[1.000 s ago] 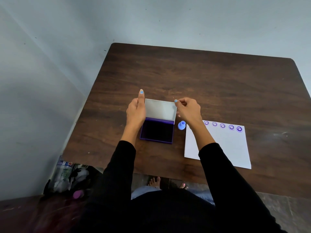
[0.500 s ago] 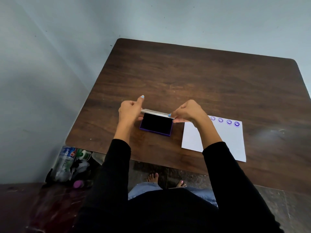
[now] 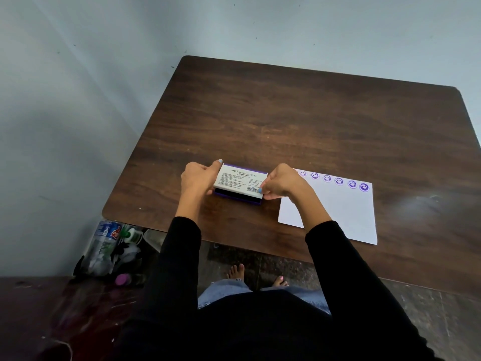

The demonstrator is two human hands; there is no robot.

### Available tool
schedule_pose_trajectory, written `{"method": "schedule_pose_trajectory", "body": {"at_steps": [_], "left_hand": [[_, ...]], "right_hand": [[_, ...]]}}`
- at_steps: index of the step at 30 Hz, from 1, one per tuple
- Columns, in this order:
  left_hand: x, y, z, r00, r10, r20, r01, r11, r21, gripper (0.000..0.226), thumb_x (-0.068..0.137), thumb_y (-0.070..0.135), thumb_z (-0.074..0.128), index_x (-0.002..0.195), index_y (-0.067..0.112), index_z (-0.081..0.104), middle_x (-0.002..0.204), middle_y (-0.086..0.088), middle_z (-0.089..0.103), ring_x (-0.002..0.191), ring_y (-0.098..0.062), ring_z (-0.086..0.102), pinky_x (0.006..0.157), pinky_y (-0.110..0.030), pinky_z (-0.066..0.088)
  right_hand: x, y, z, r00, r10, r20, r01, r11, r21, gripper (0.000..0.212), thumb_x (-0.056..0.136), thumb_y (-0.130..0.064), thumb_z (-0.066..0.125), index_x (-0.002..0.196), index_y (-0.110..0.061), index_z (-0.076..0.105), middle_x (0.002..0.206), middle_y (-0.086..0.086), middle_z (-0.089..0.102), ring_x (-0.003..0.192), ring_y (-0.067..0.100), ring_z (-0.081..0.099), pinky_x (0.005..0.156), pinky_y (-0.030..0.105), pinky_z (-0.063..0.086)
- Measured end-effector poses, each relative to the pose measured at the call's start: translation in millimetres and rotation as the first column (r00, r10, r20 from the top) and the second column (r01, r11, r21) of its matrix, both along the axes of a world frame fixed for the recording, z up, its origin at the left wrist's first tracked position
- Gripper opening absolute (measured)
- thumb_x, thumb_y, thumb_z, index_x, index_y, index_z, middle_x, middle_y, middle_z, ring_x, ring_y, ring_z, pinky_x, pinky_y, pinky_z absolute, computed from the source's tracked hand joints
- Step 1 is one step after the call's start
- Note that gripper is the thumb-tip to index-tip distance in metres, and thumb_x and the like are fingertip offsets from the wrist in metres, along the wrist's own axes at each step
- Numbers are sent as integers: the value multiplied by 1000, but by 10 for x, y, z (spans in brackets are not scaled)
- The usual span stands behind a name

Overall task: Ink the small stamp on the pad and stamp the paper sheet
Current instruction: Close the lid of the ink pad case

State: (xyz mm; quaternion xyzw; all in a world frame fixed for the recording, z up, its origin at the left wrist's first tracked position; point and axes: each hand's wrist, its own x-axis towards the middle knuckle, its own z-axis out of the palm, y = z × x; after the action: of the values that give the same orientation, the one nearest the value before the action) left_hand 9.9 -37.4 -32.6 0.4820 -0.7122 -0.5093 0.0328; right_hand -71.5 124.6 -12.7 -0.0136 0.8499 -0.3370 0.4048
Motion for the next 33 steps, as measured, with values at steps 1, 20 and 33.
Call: {"method": "schedule_pose_trajectory", "body": {"at_steps": [1, 20, 33], "left_hand": [[4, 8, -1, 1000, -1, 9, 1, 1000, 2, 35, 78, 48, 64, 63, 17, 59, 87, -9, 72, 72, -24, 68, 58, -28, 55], [-38, -21, -45, 993, -55, 102, 52, 998, 31, 45, 75, 51, 66, 86, 7, 62, 96, -13, 70, 88, -25, 68, 59, -30, 57], [-97, -43, -39, 976, -107, 190, 115, 993, -29, 47, 78, 50, 63, 86, 4, 64, 85, -11, 71, 71, -23, 69, 65, -35, 60]], "right_hand": [[7, 0, -19, 1000, 6, -14, -6, 1000, 18, 29, 77, -1, 69, 104, 7, 64, 113, 22, 66, 99, 34, 68, 93, 41, 55], [55, -82, -128, 954, 243, -177, -186, 939, 290, 13, 74, -11, 68, 79, -7, 56, 85, 11, 59, 74, 24, 54, 48, 23, 39], [-136, 80, 11, 994, 33, -102, -26, 997, 73, 16, 79, -17, 70, 69, -5, 66, 73, 12, 74, 76, 26, 75, 78, 33, 61]]}}
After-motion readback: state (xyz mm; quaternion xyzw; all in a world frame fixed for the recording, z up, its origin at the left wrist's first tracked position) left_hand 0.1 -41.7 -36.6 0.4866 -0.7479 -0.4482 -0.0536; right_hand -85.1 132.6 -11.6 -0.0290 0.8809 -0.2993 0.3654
